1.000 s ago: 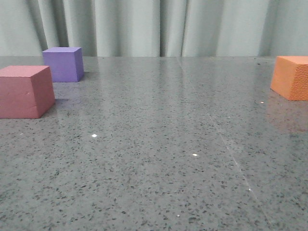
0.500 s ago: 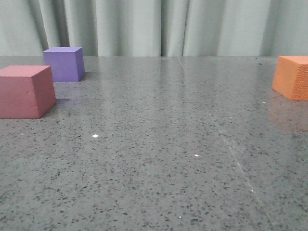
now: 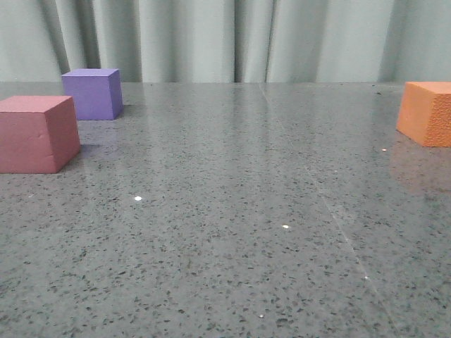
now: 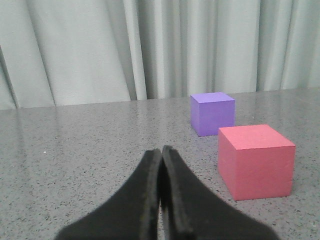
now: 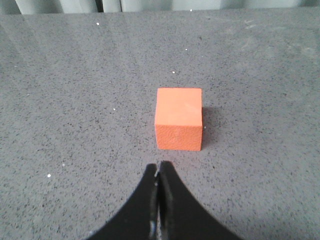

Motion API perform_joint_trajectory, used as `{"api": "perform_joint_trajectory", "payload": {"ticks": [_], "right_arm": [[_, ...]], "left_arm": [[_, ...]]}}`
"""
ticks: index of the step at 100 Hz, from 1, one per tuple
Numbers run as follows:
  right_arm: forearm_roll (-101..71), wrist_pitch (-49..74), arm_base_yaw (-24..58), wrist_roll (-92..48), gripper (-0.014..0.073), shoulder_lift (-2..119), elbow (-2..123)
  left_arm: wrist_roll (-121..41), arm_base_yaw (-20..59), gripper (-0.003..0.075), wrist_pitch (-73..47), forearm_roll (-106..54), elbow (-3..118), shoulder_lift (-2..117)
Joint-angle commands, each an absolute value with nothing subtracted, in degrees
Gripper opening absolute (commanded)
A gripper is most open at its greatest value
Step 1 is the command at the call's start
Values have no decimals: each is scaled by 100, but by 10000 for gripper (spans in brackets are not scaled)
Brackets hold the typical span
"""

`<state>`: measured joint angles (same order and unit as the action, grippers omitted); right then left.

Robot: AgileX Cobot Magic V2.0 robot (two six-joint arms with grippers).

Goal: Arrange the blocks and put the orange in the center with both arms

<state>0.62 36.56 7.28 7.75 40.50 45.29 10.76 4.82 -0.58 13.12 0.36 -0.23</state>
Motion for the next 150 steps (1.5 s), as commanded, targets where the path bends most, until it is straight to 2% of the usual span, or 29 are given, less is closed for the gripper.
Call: {"api": "perform_joint_trajectory", "payload": {"ticks": [1,19,29,38,43,50,55,63,87,121,150], "right_arm": [[54,3279,701,770,-67,4503,4897],[54,3216,701,770,-60,5205,4924],[54,3258,706,770,24,5404,4924],[54,3223,706,770,204,5438,4924],[54,3219,706,770,337,5427,4924],[54,3207,706,770,566,5427,4924],[54,3201,706,770,671,5427,4924],[54,3216,706,765,638,5427,4924],[75,3187,700,765,637,5570,5510],[580,4460,688,588,637,7141,7662],[578,4613,478,588,636,8038,7874]], "left_arm": [[1088,467,-19,394,1260,-288,-210],[1088,467,-19,394,1260,-288,-210],[1088,467,-19,394,1260,-288,-210],[1088,467,-19,394,1260,-288,-210],[1088,467,-19,394,1260,-288,-210],[1088,467,-19,394,1260,-288,-210],[1088,467,-19,394,1260,-288,-210],[1088,467,-19,394,1260,-288,-210],[1088,467,-19,394,1260,-288,-210],[1088,467,-19,394,1260,-288,-210],[1088,467,-19,394,1260,-288,-210]]}}
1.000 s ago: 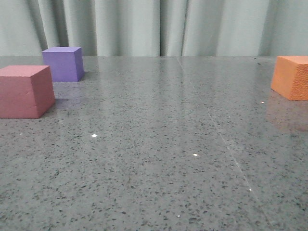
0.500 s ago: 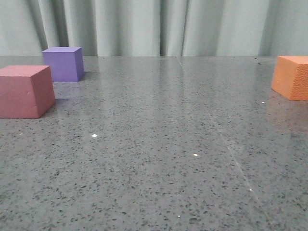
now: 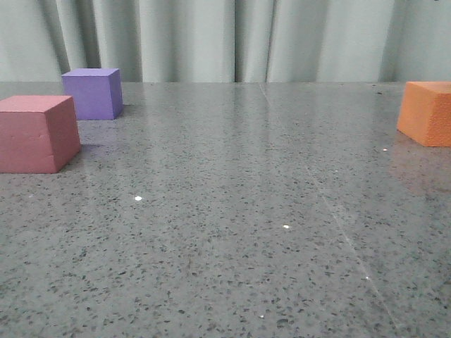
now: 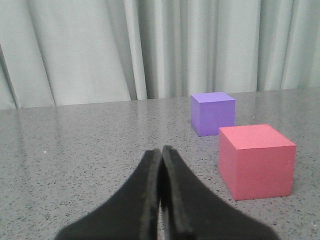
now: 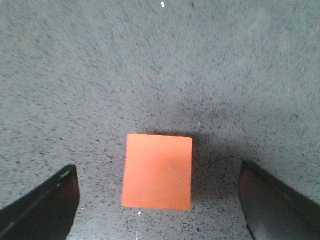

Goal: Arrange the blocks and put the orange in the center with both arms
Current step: 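Lower the right gripper over the orange cube and close on it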

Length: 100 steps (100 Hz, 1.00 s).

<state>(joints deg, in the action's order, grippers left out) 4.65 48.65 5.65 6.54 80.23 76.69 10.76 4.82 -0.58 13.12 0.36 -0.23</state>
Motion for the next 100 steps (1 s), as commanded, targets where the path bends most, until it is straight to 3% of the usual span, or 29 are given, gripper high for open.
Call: {"api": "perform_joint_trajectory", "payload": {"ticks": [1,100], "right_arm": [[578,4607,470,588,636,8066,7874],[308,4523,426,593,636,9438,7868]], "left_arm": [[1088,467,-19,394,1260,-288,-210],[1088,467,-19,394,1260,-288,-210]]}}
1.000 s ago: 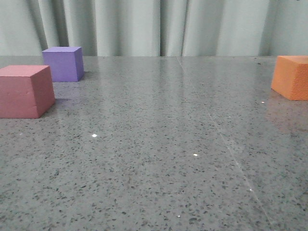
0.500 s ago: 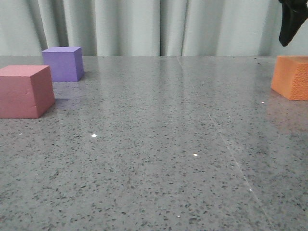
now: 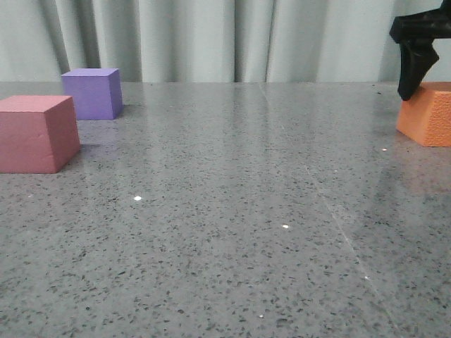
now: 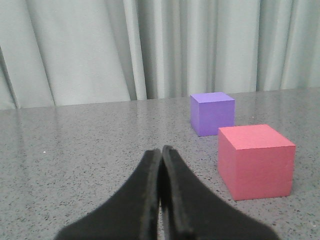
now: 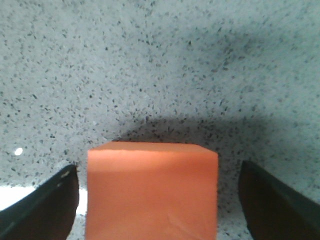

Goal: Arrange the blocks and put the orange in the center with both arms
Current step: 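Lower the right gripper over the orange cube and close on it, then lift the orange cube with the right gripper and carry it toward the table center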

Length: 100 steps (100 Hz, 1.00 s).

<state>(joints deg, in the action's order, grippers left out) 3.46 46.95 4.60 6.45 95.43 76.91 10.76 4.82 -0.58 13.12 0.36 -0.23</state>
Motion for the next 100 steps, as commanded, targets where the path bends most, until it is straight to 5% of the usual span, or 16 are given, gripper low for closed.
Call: {"api": "perform_joint_trajectory", "payload": {"ticks": [1,23,52,100], "right_arm": [[295,4523,426,593,636,9445,7868],[160,4545,426,593,613,9624,7868],[148,4558,426,593,244,9662,7868],[-750,5520,1161,702,241,9627,9282]], "left_arm": [[1088,467,-19,394,1260,-288,-210],[1088,467,-19,394,1260,-288,-210],[1088,467,-19,394,1260,-288,-210],[1088,467,-19,394,1260,-288,-210]]}}
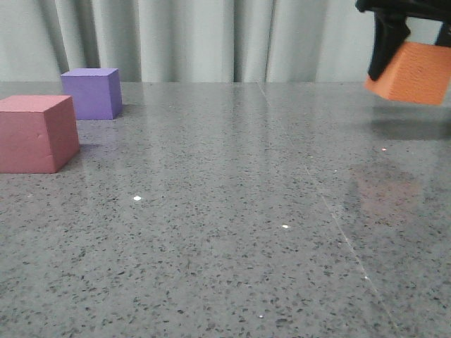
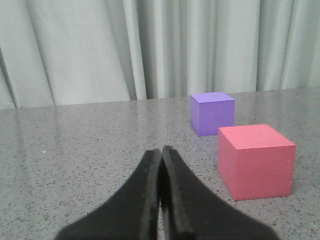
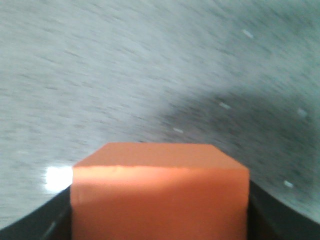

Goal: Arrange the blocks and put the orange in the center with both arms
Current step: 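Lift the orange cube with the right gripper and carry it toward the table center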

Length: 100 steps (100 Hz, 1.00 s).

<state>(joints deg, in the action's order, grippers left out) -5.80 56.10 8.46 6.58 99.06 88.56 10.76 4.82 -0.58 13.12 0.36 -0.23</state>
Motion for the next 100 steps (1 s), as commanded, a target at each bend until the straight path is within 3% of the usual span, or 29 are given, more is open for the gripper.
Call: {"api": "perform_joint_trajectory", "payload": {"ticks": [1,25,55,100], "right_arm": [[-750,5513,1194,728,241,9627,9302],[-639,5399,2146,1520,241,9938,10009],[675,5733,3055,3087,241,10714,10861],[747,5664,3543,3625,241,11491,11332]], "left_arm": [[1088,467,-19,394,1260,-288,-210],[1088,467,-19,394,1260,-288,-210],[1088,467,-19,394,1260,-288,-210],[1088,467,-19,394,1260,-288,-210]]}}
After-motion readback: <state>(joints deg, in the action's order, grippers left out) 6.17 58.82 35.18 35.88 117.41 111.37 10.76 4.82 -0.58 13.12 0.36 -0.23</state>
